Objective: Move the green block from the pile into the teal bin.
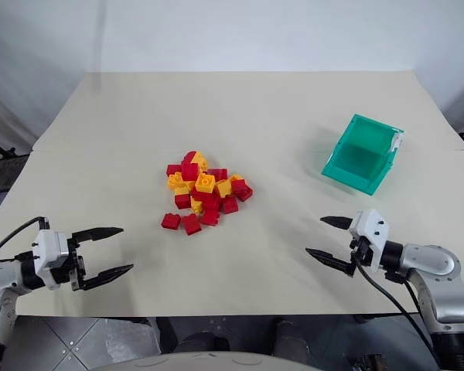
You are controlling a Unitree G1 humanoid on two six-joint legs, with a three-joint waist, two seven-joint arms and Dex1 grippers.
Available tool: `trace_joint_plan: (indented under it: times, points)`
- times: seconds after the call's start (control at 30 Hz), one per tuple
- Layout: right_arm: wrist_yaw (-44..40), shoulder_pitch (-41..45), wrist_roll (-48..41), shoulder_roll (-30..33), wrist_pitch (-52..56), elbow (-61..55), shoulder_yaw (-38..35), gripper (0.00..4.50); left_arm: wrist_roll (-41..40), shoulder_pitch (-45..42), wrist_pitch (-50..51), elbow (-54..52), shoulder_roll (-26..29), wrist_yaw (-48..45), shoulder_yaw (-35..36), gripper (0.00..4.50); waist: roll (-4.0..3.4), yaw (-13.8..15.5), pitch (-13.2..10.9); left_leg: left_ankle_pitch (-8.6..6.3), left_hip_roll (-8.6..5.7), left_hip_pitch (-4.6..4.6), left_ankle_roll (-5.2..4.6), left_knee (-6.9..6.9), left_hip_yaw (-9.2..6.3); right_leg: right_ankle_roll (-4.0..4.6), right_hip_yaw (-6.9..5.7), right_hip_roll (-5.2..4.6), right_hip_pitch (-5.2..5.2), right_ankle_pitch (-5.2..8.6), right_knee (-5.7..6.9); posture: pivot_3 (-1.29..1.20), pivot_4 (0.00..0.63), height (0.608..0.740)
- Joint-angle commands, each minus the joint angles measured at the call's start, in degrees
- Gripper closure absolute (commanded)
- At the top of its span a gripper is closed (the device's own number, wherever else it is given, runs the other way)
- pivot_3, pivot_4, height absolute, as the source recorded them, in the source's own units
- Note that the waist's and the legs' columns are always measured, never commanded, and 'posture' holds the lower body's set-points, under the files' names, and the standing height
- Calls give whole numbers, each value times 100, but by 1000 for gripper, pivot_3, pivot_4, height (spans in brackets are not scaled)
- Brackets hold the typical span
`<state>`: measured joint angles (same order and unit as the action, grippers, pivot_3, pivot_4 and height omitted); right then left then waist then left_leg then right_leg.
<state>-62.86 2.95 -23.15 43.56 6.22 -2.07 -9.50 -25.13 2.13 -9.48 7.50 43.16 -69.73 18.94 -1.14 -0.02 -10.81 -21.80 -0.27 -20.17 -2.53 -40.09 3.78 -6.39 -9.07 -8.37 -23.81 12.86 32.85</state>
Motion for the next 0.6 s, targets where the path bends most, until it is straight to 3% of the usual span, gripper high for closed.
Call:
trace_joint_plan:
  times: [0.03,0.4,0.6]
  points:
    - [58,15,-84,49,-76,-149,-238,25,-93,-148,-50,-30,-14,0,8,0,0,8,0,0,0,0,0,-1,1,0,0,0,0,0,0,0,150,740]
    - [243,447,-250,2,356,-244,-114,25,63,-166,861,-535,42,915,81,0,0,1,0,0,0,1,0,-2,1,0,2,0,1,0,3,0,150,740]
    - [252,918,-650,-127,918,-638,3,25,-246,8,957,-713,20,1009,511,0,0,-1,0,0,1,0,1,-2,-1,0,2,-1,-2,0,2,0,150,740]
